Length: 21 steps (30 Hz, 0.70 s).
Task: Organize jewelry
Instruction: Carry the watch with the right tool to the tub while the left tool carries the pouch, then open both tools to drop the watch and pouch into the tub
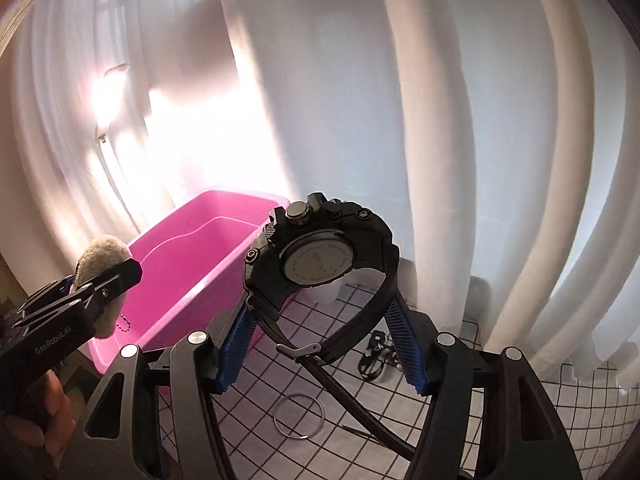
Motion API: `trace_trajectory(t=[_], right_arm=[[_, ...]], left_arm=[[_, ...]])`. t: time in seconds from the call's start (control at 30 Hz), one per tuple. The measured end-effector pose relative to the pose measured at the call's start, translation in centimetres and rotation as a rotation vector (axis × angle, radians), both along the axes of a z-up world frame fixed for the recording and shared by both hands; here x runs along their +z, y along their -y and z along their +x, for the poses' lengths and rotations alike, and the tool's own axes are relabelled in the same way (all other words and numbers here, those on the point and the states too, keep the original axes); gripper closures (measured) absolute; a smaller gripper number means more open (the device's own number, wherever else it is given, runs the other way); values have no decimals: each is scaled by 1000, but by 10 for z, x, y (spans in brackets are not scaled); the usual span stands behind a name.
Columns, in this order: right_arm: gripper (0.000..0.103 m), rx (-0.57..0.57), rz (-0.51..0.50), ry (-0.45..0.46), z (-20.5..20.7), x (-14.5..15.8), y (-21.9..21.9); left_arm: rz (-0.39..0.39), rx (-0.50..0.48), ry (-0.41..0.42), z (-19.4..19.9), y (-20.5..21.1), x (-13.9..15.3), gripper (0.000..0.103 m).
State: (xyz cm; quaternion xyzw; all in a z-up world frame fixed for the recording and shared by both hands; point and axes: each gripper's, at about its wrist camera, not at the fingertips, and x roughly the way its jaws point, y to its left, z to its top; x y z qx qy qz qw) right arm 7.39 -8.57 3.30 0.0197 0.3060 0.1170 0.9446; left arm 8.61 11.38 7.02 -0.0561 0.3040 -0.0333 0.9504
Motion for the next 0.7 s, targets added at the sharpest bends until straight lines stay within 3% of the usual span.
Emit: trace_trajectory(t=[0.2, 0.37, 0.7], right_arm=[[42, 131, 5, 20, 43, 9, -79], [42, 225, -39, -11, 71, 5, -139], [42, 267, -122, -136, 107, -38, -189]], left_arm=[[39, 112, 9, 21, -75, 3, 53], [49, 183, -56, 29, -120, -24, 53], [43, 227, -195, 49, -157, -74, 52]])
